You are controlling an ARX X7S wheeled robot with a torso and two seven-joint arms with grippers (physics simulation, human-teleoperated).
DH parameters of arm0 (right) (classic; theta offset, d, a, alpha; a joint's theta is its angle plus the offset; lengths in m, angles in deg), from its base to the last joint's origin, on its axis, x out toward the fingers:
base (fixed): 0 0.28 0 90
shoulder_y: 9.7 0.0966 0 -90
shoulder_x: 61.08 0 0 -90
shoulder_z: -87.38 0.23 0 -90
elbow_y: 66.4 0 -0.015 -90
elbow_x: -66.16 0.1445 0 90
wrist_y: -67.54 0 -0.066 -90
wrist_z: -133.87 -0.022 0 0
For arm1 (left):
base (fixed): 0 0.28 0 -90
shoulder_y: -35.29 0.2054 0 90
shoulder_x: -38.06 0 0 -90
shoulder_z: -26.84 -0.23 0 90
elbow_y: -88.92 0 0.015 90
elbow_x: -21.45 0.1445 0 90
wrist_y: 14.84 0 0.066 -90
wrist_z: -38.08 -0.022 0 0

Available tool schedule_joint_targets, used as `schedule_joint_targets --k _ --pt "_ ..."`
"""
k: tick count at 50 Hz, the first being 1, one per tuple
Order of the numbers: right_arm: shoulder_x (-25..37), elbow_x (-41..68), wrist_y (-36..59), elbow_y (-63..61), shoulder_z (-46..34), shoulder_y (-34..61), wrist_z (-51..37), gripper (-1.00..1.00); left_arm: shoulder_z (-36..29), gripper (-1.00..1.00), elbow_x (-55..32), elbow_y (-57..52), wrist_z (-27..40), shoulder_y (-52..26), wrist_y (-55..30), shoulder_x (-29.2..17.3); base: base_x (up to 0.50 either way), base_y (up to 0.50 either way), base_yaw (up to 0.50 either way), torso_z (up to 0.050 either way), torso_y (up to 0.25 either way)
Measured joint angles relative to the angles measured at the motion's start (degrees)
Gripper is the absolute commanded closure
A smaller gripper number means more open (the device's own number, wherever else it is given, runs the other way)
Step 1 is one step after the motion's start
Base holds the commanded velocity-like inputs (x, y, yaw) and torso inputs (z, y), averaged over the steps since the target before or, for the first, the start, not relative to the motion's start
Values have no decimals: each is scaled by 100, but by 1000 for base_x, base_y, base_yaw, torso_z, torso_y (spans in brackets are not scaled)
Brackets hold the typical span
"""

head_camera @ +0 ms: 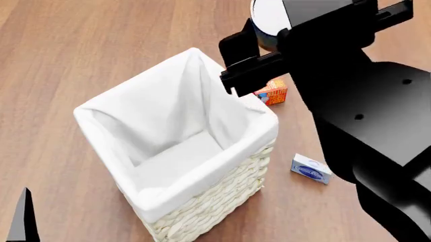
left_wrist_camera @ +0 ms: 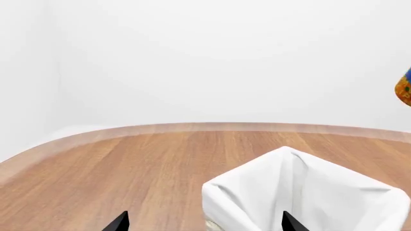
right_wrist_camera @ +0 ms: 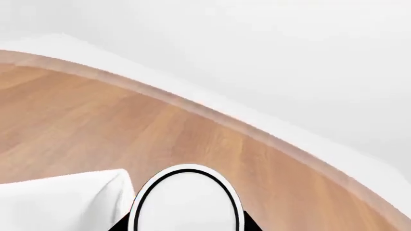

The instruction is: Pick up the alphabet soup and put it in the basket.

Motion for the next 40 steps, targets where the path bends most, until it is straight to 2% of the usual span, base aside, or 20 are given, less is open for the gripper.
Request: schedule_joint_targets --k 10,17,27,40 --pt "112 -42 -35 607 -1123 1014 1330 100 -57 -100 -4 31 15 -48 0 -1 0 0 0 0 0" --pt "-59 -161 -42 1209 -1950 1611 2164 100 -102 -100 -21 40 13 -86 0 2 0 0 0 0 1" --pt "-500 -468 -208 2137 -3130 2213 3185 100 -120 -100 -43 47 30 -91 31 -20 0 0 0 0 0" --pt "-1267 -1190 -1008 3594 -4690 2947 4619 100 -112 -100 -60 28 79 -72 78 -82 0 0 0 0 1"
